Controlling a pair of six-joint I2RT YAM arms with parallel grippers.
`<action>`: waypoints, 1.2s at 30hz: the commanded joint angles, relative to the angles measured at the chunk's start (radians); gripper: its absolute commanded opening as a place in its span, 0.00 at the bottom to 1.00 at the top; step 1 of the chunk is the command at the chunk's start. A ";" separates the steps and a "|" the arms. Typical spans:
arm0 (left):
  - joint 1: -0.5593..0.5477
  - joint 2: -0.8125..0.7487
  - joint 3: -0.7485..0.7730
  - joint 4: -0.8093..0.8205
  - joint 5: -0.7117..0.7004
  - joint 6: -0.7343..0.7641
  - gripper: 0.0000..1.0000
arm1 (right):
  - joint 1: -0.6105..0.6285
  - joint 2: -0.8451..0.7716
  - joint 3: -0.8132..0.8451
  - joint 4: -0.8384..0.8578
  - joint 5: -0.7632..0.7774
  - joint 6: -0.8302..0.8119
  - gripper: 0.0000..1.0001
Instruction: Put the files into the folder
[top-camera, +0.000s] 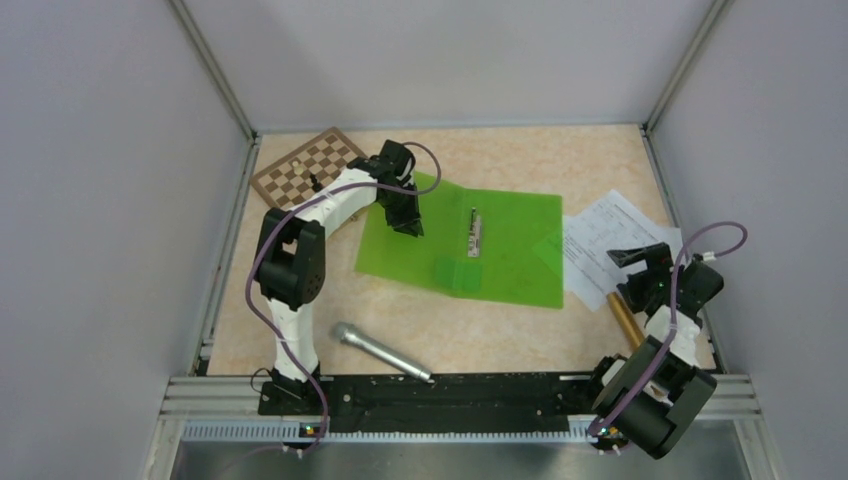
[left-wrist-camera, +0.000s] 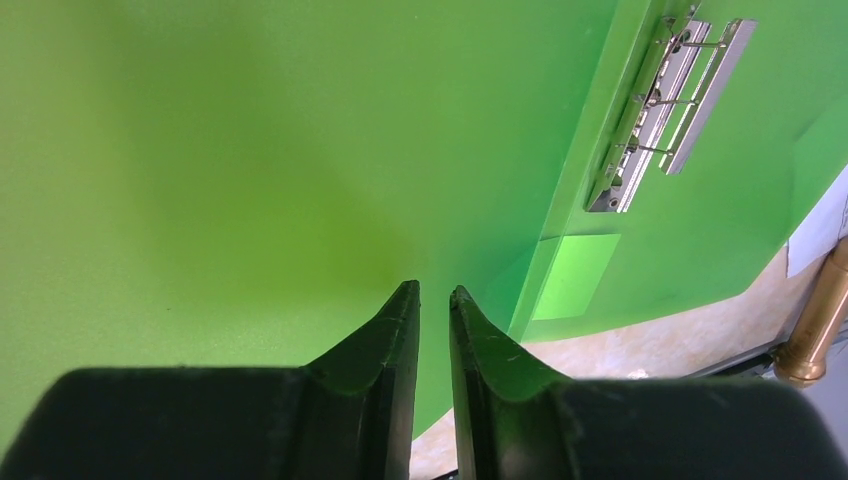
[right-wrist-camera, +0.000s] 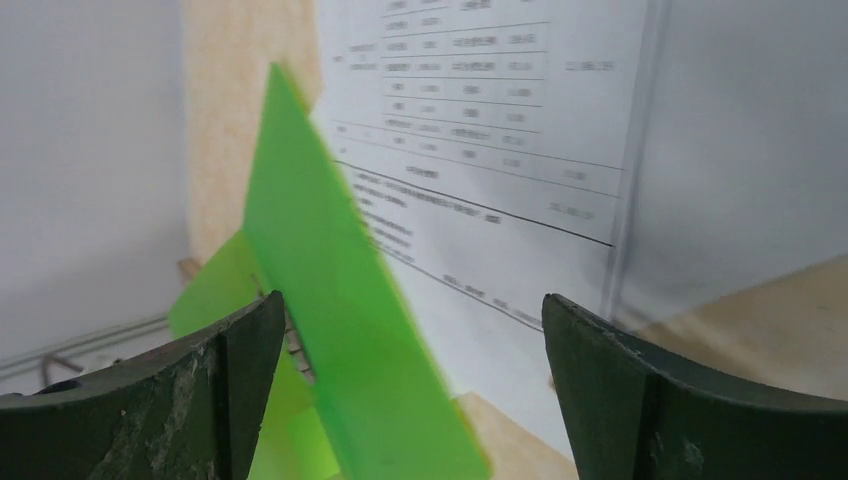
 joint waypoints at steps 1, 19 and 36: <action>-0.003 -0.017 0.017 0.012 0.002 0.005 0.22 | -0.003 -0.056 -0.044 0.309 -0.218 0.169 0.96; -0.188 0.083 0.338 -0.024 0.088 0.012 0.23 | -0.003 -0.068 0.178 -0.155 0.281 -0.099 0.97; -0.286 0.362 0.490 0.344 0.372 -0.212 0.24 | -0.003 0.213 0.115 0.123 0.112 -0.107 0.98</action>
